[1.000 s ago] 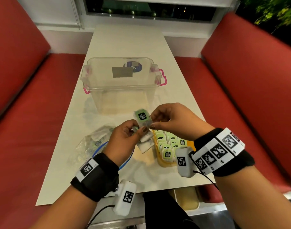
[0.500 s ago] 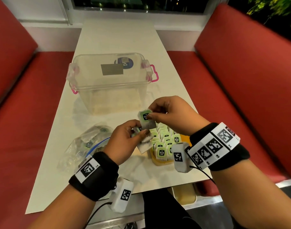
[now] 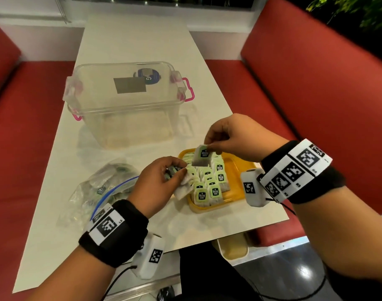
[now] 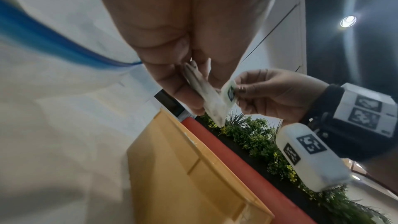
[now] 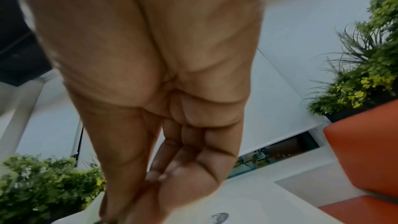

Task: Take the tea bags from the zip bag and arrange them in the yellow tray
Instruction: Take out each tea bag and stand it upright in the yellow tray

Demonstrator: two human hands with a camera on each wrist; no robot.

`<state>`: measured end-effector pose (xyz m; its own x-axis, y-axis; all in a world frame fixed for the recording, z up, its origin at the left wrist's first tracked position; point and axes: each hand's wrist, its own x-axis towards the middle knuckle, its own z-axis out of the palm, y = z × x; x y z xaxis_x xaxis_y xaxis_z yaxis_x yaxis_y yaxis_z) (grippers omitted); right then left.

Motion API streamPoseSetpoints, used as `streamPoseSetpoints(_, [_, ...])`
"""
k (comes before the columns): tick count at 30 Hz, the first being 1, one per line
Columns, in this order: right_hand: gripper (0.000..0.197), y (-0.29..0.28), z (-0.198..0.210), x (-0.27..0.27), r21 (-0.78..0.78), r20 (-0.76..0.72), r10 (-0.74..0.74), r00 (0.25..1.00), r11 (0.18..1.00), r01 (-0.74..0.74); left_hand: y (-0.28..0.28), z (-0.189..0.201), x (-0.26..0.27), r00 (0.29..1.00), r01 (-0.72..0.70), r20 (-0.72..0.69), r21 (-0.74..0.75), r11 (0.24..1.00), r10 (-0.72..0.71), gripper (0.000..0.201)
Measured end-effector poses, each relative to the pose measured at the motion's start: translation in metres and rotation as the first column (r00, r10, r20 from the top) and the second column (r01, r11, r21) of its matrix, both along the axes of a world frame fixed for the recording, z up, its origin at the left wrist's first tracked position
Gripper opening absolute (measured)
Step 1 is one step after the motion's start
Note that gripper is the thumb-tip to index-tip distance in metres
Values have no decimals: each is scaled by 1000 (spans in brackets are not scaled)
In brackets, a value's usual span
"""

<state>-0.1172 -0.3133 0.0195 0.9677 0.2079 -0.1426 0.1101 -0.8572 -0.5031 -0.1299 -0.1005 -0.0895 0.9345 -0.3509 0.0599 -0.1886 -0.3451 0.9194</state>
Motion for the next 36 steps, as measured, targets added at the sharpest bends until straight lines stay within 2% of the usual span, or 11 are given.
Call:
streamPoseSetpoints(6, [3, -32, -31, 9, -290, -274, -67, 959, 957, -16, 11, -1, -5, 997, 2, -76, -35, 999, -5, 23])
streamPoseSetpoints(10, [5, -35, -53, 10, -382, -431, -103, 896, 921, -78, 12, -1, -8, 996, 7, -94, -52, 999, -12, 25])
streamPoseSetpoints(17, [11, -27, -74, 15, -422, -456, -140, 879, 903, -75, 14, -2, -12, 996, 26, -81, -59, 998, -31, 27])
streamPoseSetpoints(23, [11, -20, -74, 17, -437, -402, -124, 907, 896, -71, 18, -4, -17, 991, 113, -71, -52, 992, -117, 53])
streamPoseSetpoints(27, [10, -18, -58, 11, -379, -277, -82, 957, 925, -30, 17, -3, -17, 993, 87, -79, -6, 996, -87, 60])
streamPoseSetpoints(30, [11, -6, -37, 3, -143, -180, -24, 983, 990, -2, 13, 5, -18, 993, 101, -58, -2, 995, -101, 59])
streamPoseSetpoints(33, [15, 15, -21, -6, 43, -166, 62, 984, 998, -56, 8, 9, -16, 991, 130, -34, -18, 991, -131, 61])
streamPoseSetpoints(36, [19, 28, -20, -11, 39, -153, 100, 983, 995, -95, 6, 12, -13, 987, 160, -3, -1, 987, -160, 61])
